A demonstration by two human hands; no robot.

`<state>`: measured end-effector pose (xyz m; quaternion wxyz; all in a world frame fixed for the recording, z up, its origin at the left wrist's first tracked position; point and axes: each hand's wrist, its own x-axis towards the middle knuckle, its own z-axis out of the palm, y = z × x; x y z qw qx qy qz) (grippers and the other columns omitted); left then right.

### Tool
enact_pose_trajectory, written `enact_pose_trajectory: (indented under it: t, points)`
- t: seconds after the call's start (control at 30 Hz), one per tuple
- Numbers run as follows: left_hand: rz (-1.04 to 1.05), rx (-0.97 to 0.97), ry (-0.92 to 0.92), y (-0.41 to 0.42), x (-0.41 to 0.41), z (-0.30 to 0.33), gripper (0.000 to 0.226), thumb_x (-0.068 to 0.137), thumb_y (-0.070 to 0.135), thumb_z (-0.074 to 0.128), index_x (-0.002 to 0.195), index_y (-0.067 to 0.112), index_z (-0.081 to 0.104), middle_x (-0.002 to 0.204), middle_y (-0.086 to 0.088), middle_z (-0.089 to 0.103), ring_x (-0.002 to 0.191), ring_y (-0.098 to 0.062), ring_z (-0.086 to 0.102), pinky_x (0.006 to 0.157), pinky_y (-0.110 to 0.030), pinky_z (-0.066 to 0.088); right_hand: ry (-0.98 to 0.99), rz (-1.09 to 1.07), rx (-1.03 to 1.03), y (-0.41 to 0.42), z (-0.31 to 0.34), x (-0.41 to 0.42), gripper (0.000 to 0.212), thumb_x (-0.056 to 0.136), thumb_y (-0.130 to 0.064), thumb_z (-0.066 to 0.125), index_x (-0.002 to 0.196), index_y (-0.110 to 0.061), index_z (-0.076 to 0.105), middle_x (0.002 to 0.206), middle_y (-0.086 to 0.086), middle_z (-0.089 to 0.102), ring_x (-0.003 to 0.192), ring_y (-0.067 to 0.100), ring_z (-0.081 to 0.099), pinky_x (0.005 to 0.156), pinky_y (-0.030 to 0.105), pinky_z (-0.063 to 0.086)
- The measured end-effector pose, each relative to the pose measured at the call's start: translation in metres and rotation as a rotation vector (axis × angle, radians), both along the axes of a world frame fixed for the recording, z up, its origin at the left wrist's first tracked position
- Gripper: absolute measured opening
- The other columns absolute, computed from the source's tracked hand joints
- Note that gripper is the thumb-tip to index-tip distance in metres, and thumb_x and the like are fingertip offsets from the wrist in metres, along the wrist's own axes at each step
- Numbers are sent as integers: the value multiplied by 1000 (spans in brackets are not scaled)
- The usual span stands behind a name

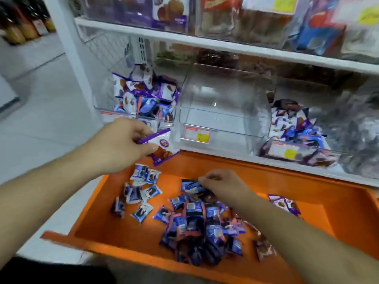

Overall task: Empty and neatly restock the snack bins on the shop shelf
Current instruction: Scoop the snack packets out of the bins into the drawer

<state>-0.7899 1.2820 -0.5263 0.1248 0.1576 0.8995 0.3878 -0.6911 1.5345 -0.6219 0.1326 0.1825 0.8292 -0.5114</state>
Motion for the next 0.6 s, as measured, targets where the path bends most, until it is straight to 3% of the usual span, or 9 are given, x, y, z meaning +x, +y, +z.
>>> enact_pose_trajectory:
  t: [0.07, 0.2, 0.3, 0.4, 0.5, 0.6]
  points:
    - [-24, -96, 41, -20, -6, -1, 12, 86, 25, 83, 86, 24, 71, 84, 7, 79, 77, -13, 75, 84, -43, 60, -96, -25, -123, -42, -27, -12, 22, 98, -34, 73, 86, -16, 78, 86, 12, 76, 70, 19, 71, 74, 43, 64]
    - [-50, -158, 43, -39, -21, -8, 15, 86, 33, 84, 90, 24, 72, 95, 6, 76, 91, -12, 73, 89, -40, 58, -222, 9, -401, -109, -49, -42, 29, 100, -40, 70, 115, -15, 70, 108, 9, 73, 99, 27, 75, 83, 38, 62]
    - [-70, -188, -15, -45, -31, -12, 14, 89, 35, 81, 92, 24, 73, 93, 3, 77, 87, -17, 74, 85, -41, 59, -217, 3, -342, -118, -47, -59, 26, 101, -20, 69, 126, -17, 63, 117, 5, 67, 104, 24, 70, 87, 44, 59]
    - [-99, -210, -40, -40, -37, -12, 16, 91, 39, 78, 95, 24, 74, 89, -2, 77, 77, -21, 74, 80, -44, 60, -43, -51, -374, -91, -25, -61, 42, 88, 5, 69, 121, -20, 64, 122, 13, 70, 111, 32, 71, 84, 49, 60]
    - [-120, -188, -40, -19, -29, -12, 25, 93, 41, 75, 104, 19, 75, 98, -5, 75, 76, -19, 73, 81, -45, 60, 167, 94, -290, -59, 16, -36, 60, 80, -11, 80, 133, -30, 59, 129, 0, 66, 116, 19, 68, 90, 42, 59]
    - [-135, -102, -65, 20, -4, -20, 29, 91, 49, 74, 99, 21, 76, 94, -9, 77, 77, -23, 75, 81, -51, 61, 275, 224, 43, -39, 50, 3, 69, 81, -30, 90, 137, -38, 50, 126, -20, 61, 111, -3, 61, 88, 17, 51]
